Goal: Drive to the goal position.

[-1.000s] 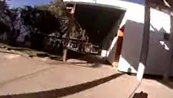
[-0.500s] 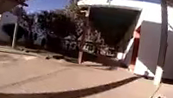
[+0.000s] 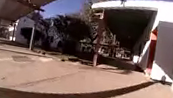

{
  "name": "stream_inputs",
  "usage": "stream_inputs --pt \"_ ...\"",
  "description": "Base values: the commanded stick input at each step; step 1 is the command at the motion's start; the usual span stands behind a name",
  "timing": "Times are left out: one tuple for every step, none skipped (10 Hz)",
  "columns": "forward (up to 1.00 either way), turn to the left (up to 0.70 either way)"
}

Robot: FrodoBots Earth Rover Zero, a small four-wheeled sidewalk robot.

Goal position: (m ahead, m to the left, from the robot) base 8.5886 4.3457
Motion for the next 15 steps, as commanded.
stream_inputs --pt "0.00 0.70" --pt "0.00 0.70" --pt "0.00 0.70" --pt "0.00 0.00" --pt "0.00 0.00" --pt "0.70 0.00" --pt "0.70 0.00" --pt "0.70 0.00" --pt "0.70 0.00" --pt "0.70 0.00" --pt "0.70 0.00" --pt "0.70 0.00" --pt "0.70 0.00" --pt "0.70 0.00" --pt "0.70 0.00"
